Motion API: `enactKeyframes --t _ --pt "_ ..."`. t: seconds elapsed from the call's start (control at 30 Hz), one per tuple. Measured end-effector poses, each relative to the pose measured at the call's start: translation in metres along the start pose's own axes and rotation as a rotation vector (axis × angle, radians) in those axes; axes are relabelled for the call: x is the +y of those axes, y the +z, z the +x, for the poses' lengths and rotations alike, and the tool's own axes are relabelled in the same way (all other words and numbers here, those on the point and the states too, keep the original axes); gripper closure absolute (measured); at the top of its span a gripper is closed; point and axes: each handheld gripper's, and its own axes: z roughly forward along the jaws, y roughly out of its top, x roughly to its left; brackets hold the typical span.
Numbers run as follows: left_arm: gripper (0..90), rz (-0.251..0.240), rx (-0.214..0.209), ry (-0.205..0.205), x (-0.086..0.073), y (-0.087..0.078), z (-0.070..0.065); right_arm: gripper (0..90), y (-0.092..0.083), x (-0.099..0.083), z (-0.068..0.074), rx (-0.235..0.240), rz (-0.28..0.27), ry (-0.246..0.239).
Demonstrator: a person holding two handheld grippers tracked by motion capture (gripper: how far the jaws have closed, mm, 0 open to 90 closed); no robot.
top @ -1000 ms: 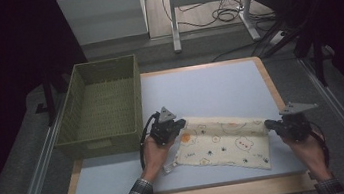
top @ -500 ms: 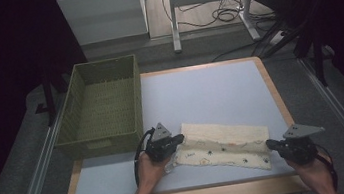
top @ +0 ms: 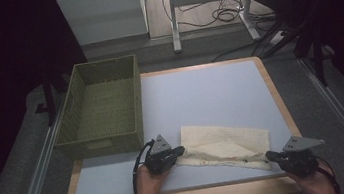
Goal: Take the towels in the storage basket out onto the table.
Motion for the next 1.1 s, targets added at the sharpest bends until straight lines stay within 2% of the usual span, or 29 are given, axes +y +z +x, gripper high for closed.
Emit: enactKeyframes --t 0.13,0.27,0.37,0.43,0.57,0.67,0.7,0.73,0.77,0.8,0.83,0.87,0.9,0.93,0.97,1.0,1.03,1.1 --pt "84.1 0.006 -0.011 -0.004 -0.005 -0.004 -0.002 84.0 -0.003 -0.008 0.006 0.02 -0.003 0.007" --pt "70.3 0.021 -0.015 -0.02 -0.01 -0.015 0.0 77.8 -0.012 -0.011 0.007 0.036 -0.012 0.02" --pt "63.2 0.019 -0.009 -0.036 -0.009 -0.021 0.003 76.9 -0.019 -0.011 0.006 0.027 -0.013 0.02" --pt "59.7 0.014 0.01 -0.051 -0.007 -0.028 0.007 75.4 -0.026 -0.01 0.003 0.019 -0.021 0.024" --pt "54.6 0.012 0.006 -0.075 -0.002 -0.028 0.011 74.8 -0.027 -0.008 -0.001 0.006 -0.021 0.029" --pt "54.6 0.01 -0.003 -0.072 0.004 -0.022 0.009 74.5 -0.022 -0.006 -0.006 0.007 -0.022 0.041" --pt "54.9 0.01 -0.025 -0.065 0.007 -0.016 0.005 74.8 -0.018 -0.003 -0.006 0.02 -0.027 0.052" --pt "55.1 0.01 -0.025 -0.065 0.007 -0.016 0.005 75.0 -0.016 -0.001 -0.005 0.034 -0.033 0.056" --pt "55.3 0.021 -0.042 -0.054 0.01 -0.009 0.001 75.1 -0.014 0.002 -0.003 0.049 -0.037 0.056" --pt "55.3 0.021 -0.042 -0.054 0.01 -0.009 0.001 75.1 -0.014 0.002 -0.003 0.049 -0.037 0.056" --pt "55.2 0.039 -0.042 -0.042 0.013 -0.001 -0.002 75.0 -0.008 0.008 0.001 0.079 -0.04 0.051" --pt "55.1 0.039 -0.042 -0.042 0.013 -0.001 -0.002 75.1 -0.003 0.012 0.004 0.093 -0.039 0.045" --pt "54.7 0.056 -0.03 -0.034 0.015 0.006 -0.003 75.0 0.002 0.016 0.007 0.109 -0.04 0.04" --pt "53.8 0.056 -0.03 -0.034 0.015 0.006 -0.003 75.0 0.002 0.016 0.007 0.109 -0.04 0.04" --pt "52.8 0.078 -0.009 -0.025 0.016 0.012 -0.002 74.4 0.013 0.024 0.013 0.143 -0.038 0.03" --pt "52.4 0.078 -0.009 -0.025 0.016 0.012 -0.002 74.4 0.013 0.024 0.013 0.143 -0.038 0.03" --pt "51.7 0.103 0.024 -0.017 0.015 0.016 0.0 72.7 0.026 0.032 0.02 0.171 -0.033 0.02" --pt "51.1 0.12 0.051 -0.012 0.013 0.02 0.004 71.2 0.038 0.039 0.028 0.193 -0.023 0.004"
